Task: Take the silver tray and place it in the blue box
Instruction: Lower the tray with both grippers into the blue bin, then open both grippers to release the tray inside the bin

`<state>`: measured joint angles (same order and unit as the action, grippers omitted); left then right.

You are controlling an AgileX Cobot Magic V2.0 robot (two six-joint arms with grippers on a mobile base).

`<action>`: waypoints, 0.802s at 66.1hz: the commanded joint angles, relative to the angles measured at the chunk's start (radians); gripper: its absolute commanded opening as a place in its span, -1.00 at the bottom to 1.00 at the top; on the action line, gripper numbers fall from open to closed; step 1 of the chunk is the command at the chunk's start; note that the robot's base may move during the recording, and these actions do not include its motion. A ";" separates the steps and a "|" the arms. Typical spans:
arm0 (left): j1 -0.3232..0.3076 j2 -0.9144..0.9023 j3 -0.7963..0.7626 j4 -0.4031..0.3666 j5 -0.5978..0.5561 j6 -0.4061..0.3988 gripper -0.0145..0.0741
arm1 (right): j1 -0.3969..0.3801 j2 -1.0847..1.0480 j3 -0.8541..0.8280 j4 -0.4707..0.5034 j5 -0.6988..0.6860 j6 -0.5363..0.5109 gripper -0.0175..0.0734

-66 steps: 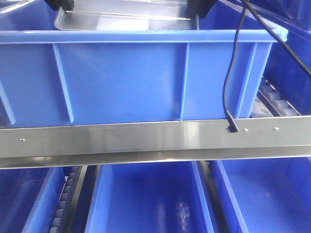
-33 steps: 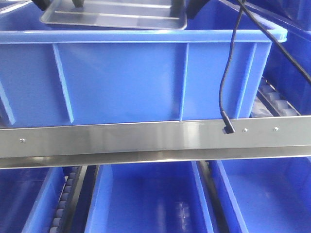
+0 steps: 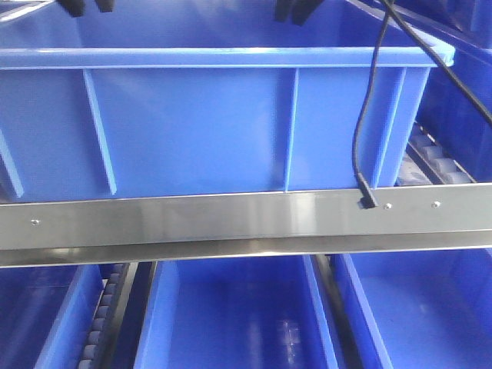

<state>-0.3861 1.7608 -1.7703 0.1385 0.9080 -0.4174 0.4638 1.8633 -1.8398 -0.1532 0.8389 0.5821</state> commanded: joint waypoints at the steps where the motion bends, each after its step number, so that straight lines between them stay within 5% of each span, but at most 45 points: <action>1: 0.001 -0.050 -0.039 -0.002 -0.061 -0.011 -0.69 | -0.006 -0.060 -0.044 -0.014 -0.095 -0.004 -0.49; 20: 0.001 -0.050 -0.039 -0.047 -0.037 -0.011 -0.68 | -0.004 -0.067 -0.044 0.001 -0.090 -0.010 -0.49; 32: 0.001 -0.078 -0.029 -0.060 -0.043 -0.009 -0.68 | 0.026 -0.117 -0.009 0.004 -0.133 -0.199 -0.50; 53: 0.001 -0.290 0.314 -0.123 -0.318 0.082 -0.68 | 0.041 -0.304 0.254 0.009 -0.384 -0.326 -0.50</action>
<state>-0.3861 1.5731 -1.5064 0.0365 0.7246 -0.3700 0.5079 1.6657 -1.6181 -0.1336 0.5899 0.3095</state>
